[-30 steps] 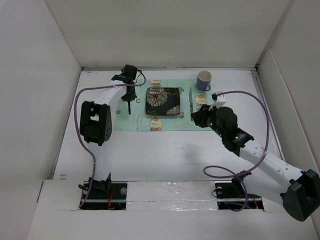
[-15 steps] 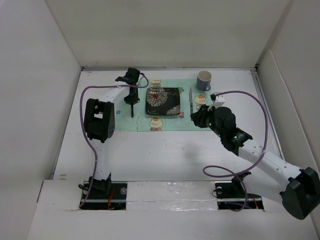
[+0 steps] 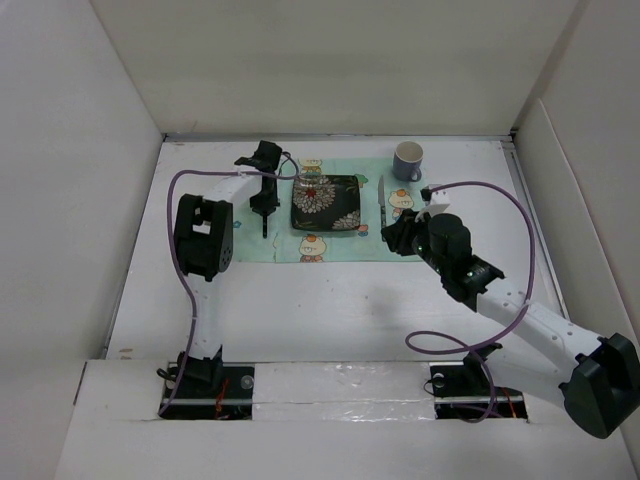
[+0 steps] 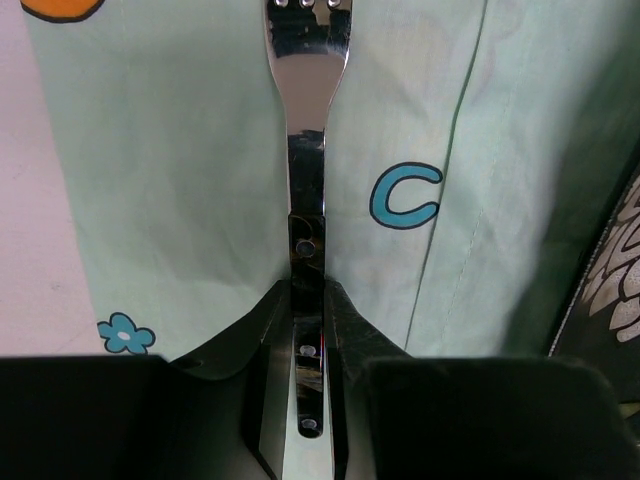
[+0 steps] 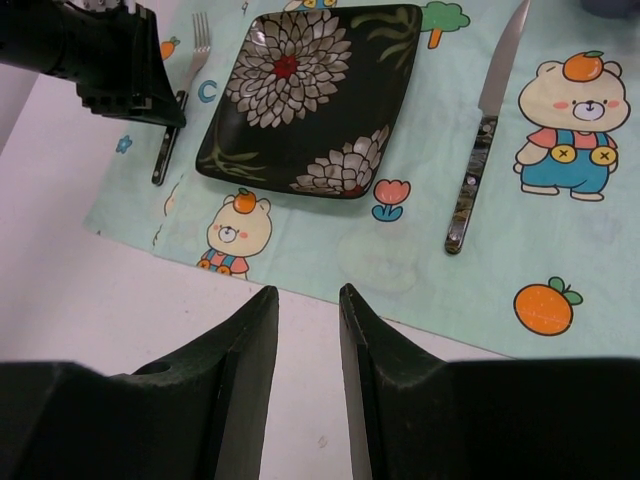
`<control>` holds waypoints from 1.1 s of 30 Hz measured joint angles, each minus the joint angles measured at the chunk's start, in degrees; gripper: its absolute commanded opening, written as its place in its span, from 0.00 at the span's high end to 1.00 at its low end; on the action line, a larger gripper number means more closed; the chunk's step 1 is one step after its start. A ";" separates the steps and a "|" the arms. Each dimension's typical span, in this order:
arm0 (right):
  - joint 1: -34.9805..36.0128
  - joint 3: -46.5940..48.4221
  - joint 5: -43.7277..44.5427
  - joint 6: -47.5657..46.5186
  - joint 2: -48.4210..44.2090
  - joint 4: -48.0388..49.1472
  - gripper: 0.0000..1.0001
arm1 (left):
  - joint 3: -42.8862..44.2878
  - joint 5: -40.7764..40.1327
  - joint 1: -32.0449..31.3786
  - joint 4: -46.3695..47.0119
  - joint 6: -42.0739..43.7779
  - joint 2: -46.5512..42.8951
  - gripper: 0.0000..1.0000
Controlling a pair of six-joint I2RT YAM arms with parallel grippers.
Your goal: Set the dinner table for one person
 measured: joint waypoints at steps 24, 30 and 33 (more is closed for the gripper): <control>2.45 -3.30 0.44 0.04 -9.64 2.40 0.54 | -19.39 6.97 0.00 14.71 -4.94 -52.52 0.13; 3.93 0.37 1.64 -0.24 -18.25 1.38 0.32 | -34.71 7.45 0.00 20.17 -8.33 -75.65 0.05; 4.17 5.46 4.59 -0.74 -22.03 -0.63 0.30 | -39.65 4.66 0.00 20.35 -9.51 -85.15 0.02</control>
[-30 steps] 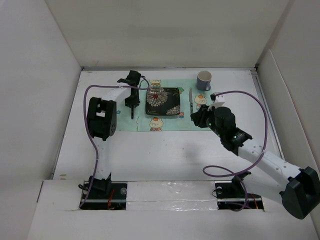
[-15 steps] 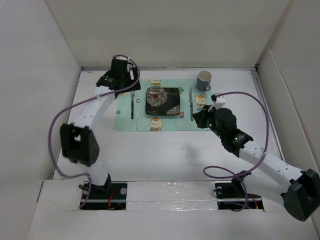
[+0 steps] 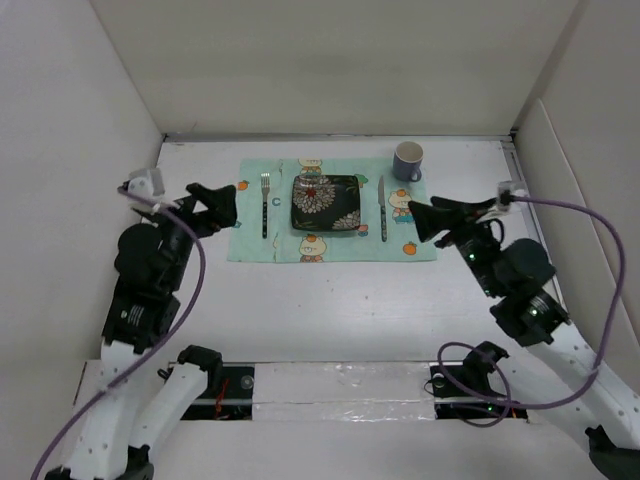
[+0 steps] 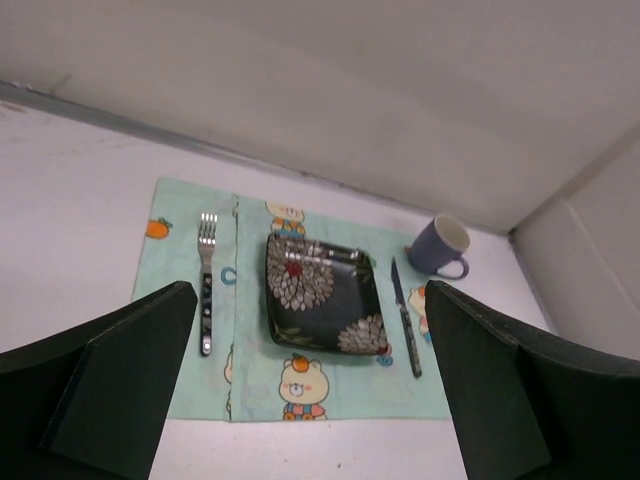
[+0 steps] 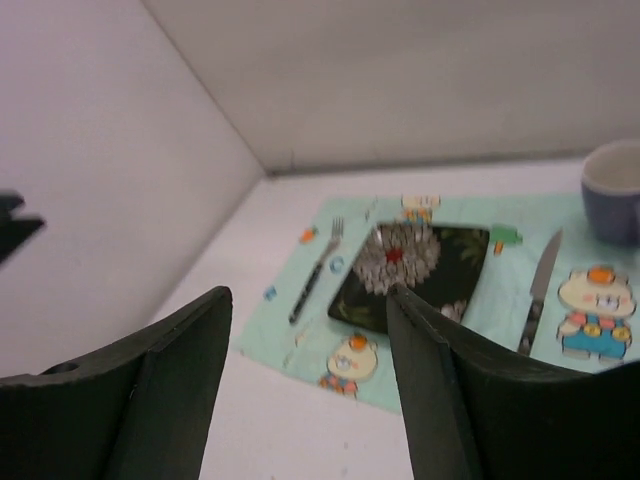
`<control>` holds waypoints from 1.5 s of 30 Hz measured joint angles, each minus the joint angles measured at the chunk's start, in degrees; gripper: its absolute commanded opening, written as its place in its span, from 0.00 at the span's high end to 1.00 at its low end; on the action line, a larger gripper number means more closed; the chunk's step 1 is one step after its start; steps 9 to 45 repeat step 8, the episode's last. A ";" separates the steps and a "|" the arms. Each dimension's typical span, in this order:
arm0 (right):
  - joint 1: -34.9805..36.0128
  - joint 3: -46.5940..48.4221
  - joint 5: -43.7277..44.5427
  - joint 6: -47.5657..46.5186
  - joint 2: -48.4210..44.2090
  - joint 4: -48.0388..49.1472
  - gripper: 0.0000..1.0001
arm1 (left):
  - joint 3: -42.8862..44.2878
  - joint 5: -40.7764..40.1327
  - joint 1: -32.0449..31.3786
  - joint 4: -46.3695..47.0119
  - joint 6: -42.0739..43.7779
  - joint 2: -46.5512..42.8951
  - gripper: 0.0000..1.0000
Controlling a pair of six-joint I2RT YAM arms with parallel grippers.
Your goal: Set the dinner table for one person
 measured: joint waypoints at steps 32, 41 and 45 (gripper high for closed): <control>0.42 9.18 14.43 -4.26 -13.86 0.76 0.27 | -3.02 -8.70 0.00 2.43 -0.28 -21.42 0.01; 0.42 9.18 14.43 -4.26 -13.86 0.76 0.27 | -3.02 -8.70 0.00 2.43 -0.28 -21.42 0.01; 0.42 9.18 14.43 -4.26 -13.86 0.76 0.27 | -3.02 -8.70 0.00 2.43 -0.28 -21.42 0.01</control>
